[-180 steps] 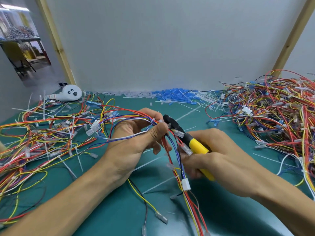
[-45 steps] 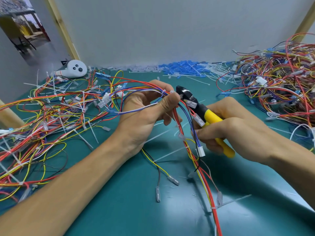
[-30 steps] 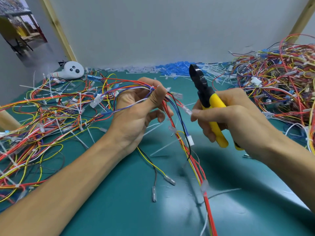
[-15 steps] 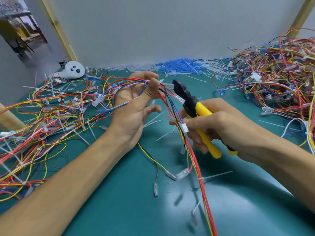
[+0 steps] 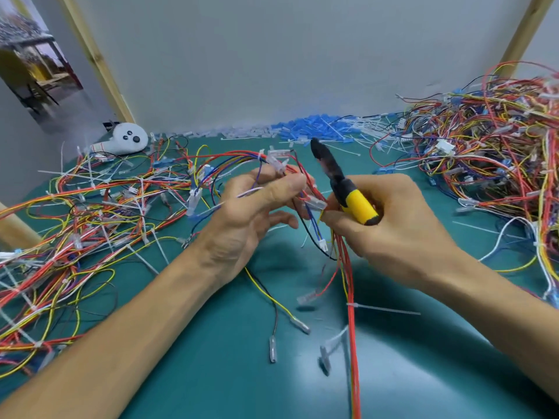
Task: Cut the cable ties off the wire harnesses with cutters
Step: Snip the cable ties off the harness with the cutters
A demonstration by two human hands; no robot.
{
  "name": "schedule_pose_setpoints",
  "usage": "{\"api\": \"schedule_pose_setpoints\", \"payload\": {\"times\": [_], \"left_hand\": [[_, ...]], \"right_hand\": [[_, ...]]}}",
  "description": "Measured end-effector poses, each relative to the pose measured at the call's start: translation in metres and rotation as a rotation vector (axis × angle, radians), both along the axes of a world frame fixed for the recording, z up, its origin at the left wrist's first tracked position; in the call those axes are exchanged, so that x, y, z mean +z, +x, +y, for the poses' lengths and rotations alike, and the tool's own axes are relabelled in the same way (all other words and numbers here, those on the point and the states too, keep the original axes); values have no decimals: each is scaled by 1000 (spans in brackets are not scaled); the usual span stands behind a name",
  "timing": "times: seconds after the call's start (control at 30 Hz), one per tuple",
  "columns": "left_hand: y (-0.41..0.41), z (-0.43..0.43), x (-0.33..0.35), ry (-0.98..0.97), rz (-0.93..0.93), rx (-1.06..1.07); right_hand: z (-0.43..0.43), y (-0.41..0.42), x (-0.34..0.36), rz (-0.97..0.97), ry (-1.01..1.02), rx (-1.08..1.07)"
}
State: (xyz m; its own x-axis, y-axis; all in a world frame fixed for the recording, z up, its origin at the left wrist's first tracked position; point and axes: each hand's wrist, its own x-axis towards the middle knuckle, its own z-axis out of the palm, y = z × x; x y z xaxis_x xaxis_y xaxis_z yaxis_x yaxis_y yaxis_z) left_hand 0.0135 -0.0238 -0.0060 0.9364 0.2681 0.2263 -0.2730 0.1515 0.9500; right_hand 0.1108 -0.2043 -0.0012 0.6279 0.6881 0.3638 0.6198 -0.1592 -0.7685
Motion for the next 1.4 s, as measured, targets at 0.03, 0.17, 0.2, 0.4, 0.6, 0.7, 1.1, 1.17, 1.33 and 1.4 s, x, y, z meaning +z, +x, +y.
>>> {"api": "schedule_pose_setpoints", "payload": {"times": [0.03,0.17,0.2,0.4,0.6,0.7,1.1,1.17,1.33,1.4], "left_hand": [[0,-1,0,2,-3,7],[4,-6,-3,17,-29,87],[5,-7,-4,44,-42,109],[4,-4,-4,-18,-70,166],[4,-4,2,-106,-106,189],[3,-5,1,-74,-119,193],[4,-3,-1,-4,-205,198],[4,-3,-1,10,-207,190],[3,-4,-1,49,-164,156],[3,-6,-1,57,-148,135]], "right_hand": [[-1,0,0,-130,-21,-43],[-2,1,0,-314,-79,-126],[-3,1,0,-311,-79,-123],[-4,5,7,-192,-6,-111],[-9,14,14,-137,-98,-146],[-9,14,14,-141,-182,-145],[-11,13,19,2,-314,72],[-11,11,22,47,-308,103],[-12,9,25,165,-287,173],[-12,7,27,196,-291,187]]}}
